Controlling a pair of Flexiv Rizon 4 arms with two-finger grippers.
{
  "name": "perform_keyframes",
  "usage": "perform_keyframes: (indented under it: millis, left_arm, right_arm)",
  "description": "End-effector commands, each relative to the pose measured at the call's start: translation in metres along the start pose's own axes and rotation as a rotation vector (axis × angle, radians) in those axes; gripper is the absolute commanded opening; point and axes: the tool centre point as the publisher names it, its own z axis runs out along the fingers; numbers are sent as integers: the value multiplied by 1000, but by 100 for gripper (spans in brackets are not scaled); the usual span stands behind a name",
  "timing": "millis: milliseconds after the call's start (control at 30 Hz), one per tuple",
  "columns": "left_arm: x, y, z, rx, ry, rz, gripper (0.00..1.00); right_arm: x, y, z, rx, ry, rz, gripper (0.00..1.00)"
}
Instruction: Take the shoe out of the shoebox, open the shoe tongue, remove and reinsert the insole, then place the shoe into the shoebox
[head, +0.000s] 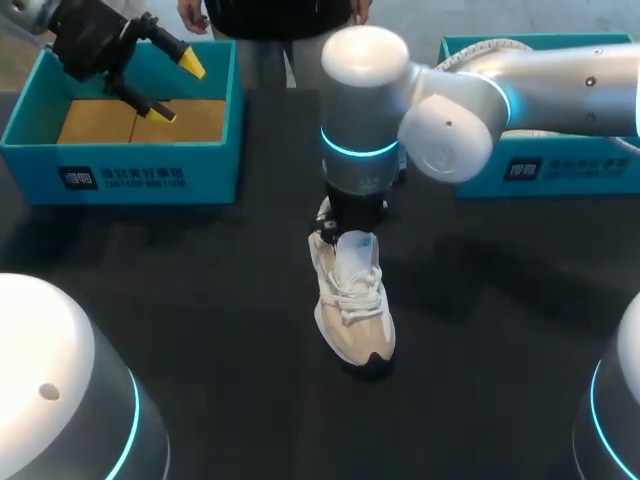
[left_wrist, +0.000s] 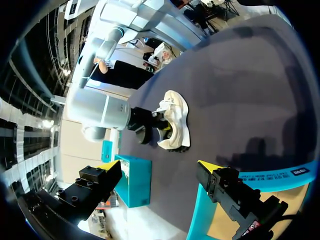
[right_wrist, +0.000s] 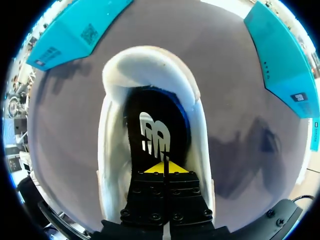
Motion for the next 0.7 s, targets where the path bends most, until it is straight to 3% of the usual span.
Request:
perform_keyframes:
  millis: [33,367,700]
  left_arm:
    - [0,-2,0,-5,2,-1,100]
    - [1,0,4,-1,-2,-5,100]
    - [-2,-1,4,-5,-2,-3,100]
  right_arm:
    - [2,5,9,23,-1,-12,0]
    - [-2,22,-24,-51,-41,-34,0]
    - [-1,42,-7,-61,-15,-44,0]
